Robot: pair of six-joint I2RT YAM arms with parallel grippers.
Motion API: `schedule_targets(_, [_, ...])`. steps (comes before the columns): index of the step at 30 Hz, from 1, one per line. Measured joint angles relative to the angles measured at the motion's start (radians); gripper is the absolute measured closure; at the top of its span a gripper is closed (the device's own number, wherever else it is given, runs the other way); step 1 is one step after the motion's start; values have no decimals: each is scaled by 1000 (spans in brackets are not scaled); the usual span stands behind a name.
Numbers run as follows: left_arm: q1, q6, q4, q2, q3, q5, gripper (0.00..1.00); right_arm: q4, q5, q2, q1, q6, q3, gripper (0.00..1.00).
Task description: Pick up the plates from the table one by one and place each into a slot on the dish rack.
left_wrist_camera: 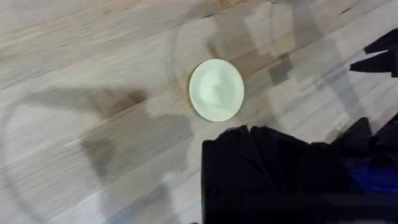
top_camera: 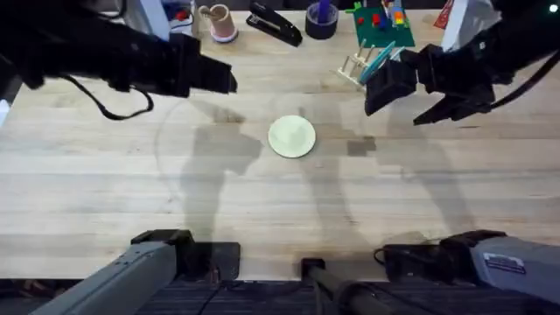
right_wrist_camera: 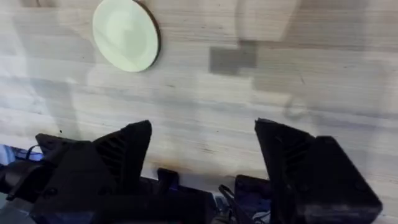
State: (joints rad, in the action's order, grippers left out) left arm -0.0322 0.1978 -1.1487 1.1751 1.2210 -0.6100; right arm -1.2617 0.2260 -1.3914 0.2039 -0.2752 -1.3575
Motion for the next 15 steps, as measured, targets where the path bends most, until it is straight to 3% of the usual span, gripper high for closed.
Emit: schedule_targets(15, [-17,-74,255,0,-263,-273,956,-1,0,0,0,0,0,7])
